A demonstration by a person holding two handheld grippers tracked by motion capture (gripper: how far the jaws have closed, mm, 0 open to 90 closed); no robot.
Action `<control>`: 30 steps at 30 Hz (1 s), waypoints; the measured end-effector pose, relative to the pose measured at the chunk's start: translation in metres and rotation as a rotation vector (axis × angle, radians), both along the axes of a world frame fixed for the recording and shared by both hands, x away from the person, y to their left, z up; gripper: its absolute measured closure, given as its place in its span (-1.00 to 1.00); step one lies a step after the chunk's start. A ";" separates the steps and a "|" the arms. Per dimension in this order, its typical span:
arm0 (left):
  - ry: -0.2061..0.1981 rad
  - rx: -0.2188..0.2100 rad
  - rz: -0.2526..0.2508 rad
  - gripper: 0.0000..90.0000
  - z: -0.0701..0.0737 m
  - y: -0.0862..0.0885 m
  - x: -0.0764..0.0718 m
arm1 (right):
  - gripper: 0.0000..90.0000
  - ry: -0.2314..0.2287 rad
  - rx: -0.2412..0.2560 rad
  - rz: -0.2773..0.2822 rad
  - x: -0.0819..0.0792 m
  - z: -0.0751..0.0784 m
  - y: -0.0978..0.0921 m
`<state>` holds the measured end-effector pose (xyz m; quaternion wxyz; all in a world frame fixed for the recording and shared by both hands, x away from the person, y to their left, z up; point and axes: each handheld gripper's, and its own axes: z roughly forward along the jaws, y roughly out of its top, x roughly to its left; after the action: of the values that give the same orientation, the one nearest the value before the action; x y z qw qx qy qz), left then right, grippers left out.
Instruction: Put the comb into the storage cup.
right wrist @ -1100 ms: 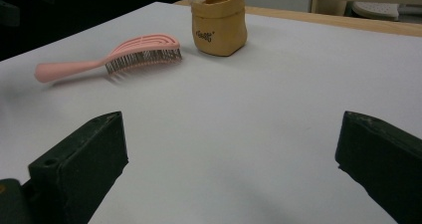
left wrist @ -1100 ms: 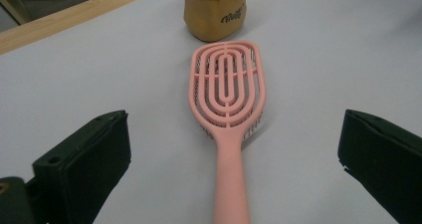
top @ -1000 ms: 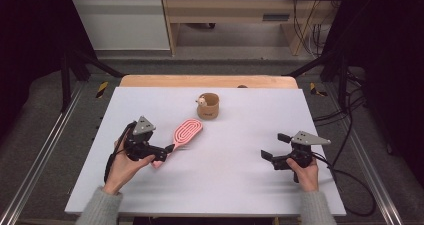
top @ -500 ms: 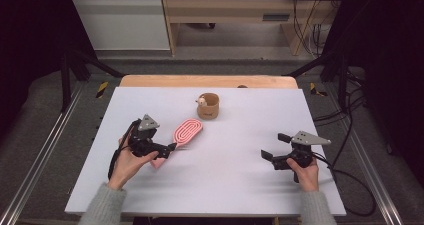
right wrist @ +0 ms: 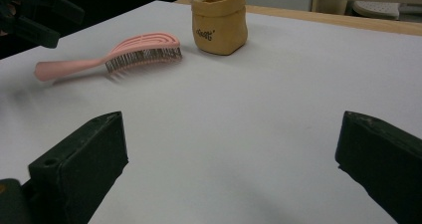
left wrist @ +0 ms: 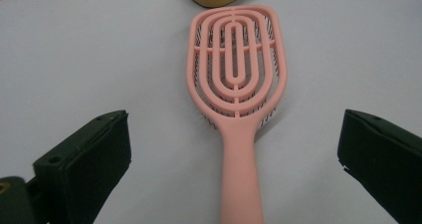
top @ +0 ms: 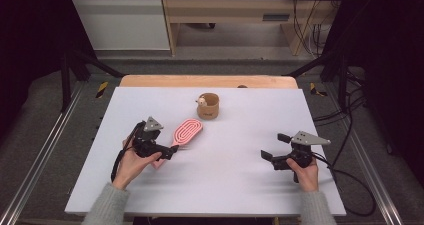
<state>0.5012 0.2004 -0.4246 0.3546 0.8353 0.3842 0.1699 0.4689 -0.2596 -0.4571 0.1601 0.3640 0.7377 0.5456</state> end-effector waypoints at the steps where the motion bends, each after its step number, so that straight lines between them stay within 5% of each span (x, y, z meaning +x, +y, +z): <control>1: 0.001 0.002 0.000 -0.99 -0.001 0.000 0.000 | -0.99 0.000 0.001 0.000 0.000 0.000 0.000; 30: 0.073 0.069 -0.032 -0.62 -0.021 -0.011 0.004 | -0.99 0.003 0.000 0.001 0.000 0.000 0.000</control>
<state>0.5054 0.1894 -0.4458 0.3139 0.8587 0.3776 0.1468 0.4690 -0.2593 -0.4573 0.1585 0.3643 0.7381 0.5453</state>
